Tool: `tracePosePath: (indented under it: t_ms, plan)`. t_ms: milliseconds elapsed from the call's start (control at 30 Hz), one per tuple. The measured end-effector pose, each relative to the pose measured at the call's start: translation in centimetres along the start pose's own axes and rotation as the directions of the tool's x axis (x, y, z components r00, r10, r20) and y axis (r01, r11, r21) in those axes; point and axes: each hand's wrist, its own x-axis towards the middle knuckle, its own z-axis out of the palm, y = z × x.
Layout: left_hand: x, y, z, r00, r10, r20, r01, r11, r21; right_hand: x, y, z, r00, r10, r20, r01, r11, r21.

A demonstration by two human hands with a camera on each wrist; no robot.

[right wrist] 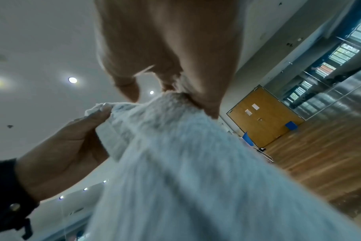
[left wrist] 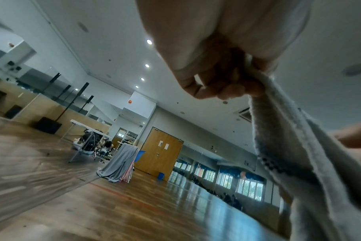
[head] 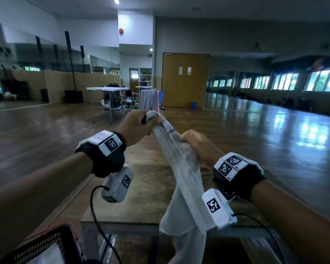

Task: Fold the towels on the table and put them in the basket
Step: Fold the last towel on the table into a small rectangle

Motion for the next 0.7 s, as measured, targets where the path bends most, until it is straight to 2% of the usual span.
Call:
tracePosePath:
  t_ms: [100,200,267,467,600,700]
  plan:
    - [0.6,1.3,0.0,0.999,0.002,-0.050,-0.005,0.998,-0.058,-0.6,-0.8,-0.5,0.995,0.072,0.065,-0.072,0.997,-0.002]
    - [0.5,2.5,0.4,1.000,0.011,0.002,-0.011,0.999,-0.048,-1.3,-1.3,-0.9,0.997,0.013,0.077,-0.007,0.997,-0.074]
    - [0.5,3.1,0.6,0.999,0.011,0.046,-0.010,1.000,-0.017,-1.6,-1.4,-1.0,0.997,-0.027,0.077,0.032,0.998,-0.061]
    - [0.5,3.6,0.5,0.999,0.003,0.044,-0.002,1.000,-0.027,-2.2,-2.2,-0.8,0.986,-0.155,0.052,0.159,0.984,-0.079]
    - [-0.7,2.1,0.7,0.994,-0.052,0.099,0.050,0.998,0.023,-1.1,-3.3,-2.5,0.992,-0.117,-0.046,0.110,0.986,-0.129]
    - [-1.5,1.2,1.6,0.988,-0.097,0.121,0.102,0.994,-0.028,-0.9,-4.0,-3.3,0.994,-0.105,0.026,0.108,0.984,-0.144]
